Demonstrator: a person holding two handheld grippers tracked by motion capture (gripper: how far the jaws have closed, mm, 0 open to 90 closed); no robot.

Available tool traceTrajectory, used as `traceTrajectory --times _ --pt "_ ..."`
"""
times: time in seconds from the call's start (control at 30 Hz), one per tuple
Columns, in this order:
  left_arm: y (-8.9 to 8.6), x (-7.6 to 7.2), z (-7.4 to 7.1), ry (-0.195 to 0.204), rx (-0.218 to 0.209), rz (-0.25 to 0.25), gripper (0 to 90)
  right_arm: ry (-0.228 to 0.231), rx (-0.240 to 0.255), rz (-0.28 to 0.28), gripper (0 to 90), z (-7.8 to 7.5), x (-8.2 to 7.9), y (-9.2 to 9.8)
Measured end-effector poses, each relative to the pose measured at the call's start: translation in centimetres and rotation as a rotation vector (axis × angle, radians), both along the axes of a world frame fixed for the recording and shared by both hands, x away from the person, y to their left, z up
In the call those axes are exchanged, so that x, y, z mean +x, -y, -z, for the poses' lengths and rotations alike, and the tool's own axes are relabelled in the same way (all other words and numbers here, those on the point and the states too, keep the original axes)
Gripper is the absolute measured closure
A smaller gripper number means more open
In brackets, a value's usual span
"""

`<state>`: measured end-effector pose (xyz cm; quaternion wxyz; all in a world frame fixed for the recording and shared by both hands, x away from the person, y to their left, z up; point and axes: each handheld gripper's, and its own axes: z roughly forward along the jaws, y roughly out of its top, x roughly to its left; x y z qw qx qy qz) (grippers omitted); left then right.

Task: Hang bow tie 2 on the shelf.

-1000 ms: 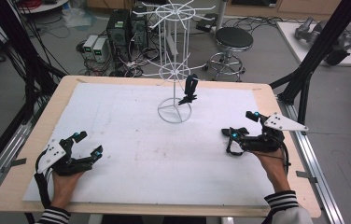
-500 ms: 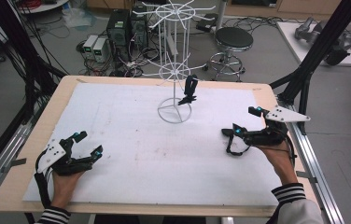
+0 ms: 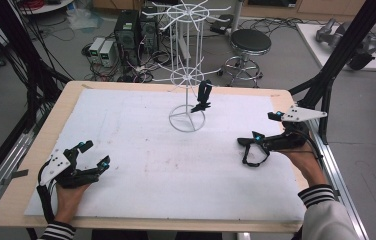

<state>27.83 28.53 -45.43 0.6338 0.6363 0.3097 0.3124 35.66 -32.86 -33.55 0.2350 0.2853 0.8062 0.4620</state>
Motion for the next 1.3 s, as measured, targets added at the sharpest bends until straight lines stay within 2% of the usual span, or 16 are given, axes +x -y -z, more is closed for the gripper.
traceTrajectory --times 0.13,0.2,0.4,0.5,0.6,0.77,0.83,1.0,1.13,1.2,1.3 --pt "0.0 0.0 0.0 0.001 0.001 -0.003 15.9 -0.016 -0.071 -0.014 9.3 0.0 0.7 -0.1" --pt "0.0 0.0 0.0 0.000 -0.001 -0.003 15.9 -0.039 -0.070 -0.031 12.0 0.1 1.0 0.0" --pt "0.0 0.0 0.0 -0.001 -0.001 -0.004 15.9 -0.062 -0.136 -0.049 12.0 0.4 2.1 0.0" --pt "0.1 0.0 0.0 -0.003 0.000 -0.004 15.9 -0.080 -0.149 -0.050 12.0 0.6 2.9 0.2" --pt "0.1 0.0 0.0 -0.003 0.001 -0.004 15.9 -0.103 -0.192 -0.069 12.0 0.7 3.6 0.1" --pt "0.1 0.0 0.0 -0.003 0.001 -0.004 15.9 -0.134 -0.226 -0.093 12.5 0.7 4.3 0.0" --pt "0.1 0.0 0.0 -0.003 0.000 -0.004 16.0 -0.147 -0.264 -0.098 13.6 0.9 4.6 -0.1" --pt "0.0 0.0 0.0 -0.003 0.000 -0.003 15.9 -0.170 -0.277 -0.111 14.0 1.0 5.1 -0.2" --pt "0.0 0.0 0.0 -0.004 -0.001 -0.002 15.9 -0.191 -0.309 -0.117 14.1 0.9 5.5 -0.3" --pt "0.0 0.0 0.0 -0.004 -0.001 -0.003 15.9 -0.188 -0.316 -0.129 14.3 0.9 5.7 -0.3" --pt "0.0 0.0 0.0 -0.003 0.000 -0.003 15.9 -0.204 -0.373 -0.136 14.3 1.1 6.0 -0.4"
